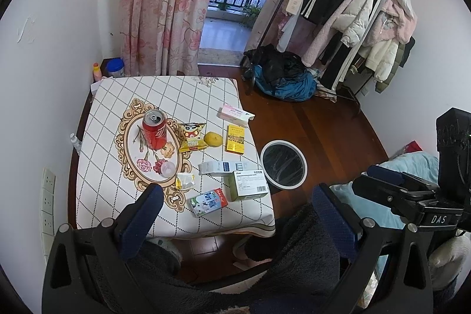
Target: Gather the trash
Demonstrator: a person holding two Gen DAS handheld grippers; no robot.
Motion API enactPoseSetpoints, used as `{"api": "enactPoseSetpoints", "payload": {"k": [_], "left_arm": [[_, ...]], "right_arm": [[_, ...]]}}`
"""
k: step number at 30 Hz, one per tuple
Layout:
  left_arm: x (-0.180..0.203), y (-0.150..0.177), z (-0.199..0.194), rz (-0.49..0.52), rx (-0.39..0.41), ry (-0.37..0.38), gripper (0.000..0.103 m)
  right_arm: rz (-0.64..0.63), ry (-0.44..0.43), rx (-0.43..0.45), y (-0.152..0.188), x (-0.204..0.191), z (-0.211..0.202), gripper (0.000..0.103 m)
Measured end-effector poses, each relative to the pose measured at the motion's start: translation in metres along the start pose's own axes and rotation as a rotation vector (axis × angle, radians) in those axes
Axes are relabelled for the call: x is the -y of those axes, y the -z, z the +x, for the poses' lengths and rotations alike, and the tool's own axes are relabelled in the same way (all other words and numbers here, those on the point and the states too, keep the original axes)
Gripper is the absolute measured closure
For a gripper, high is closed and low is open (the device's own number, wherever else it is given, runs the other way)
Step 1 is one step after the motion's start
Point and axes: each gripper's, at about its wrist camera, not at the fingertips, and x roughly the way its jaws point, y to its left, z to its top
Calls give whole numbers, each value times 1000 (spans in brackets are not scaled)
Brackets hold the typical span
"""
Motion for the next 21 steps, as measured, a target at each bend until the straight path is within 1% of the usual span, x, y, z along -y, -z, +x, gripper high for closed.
{"api": "enactPoseSetpoints", "payload": {"k": [21], "left_arm": [[3, -1, -1, -1, -2, 4, 0]], "right_arm": [[-7, 0, 0, -1, -1, 0, 0]]}}
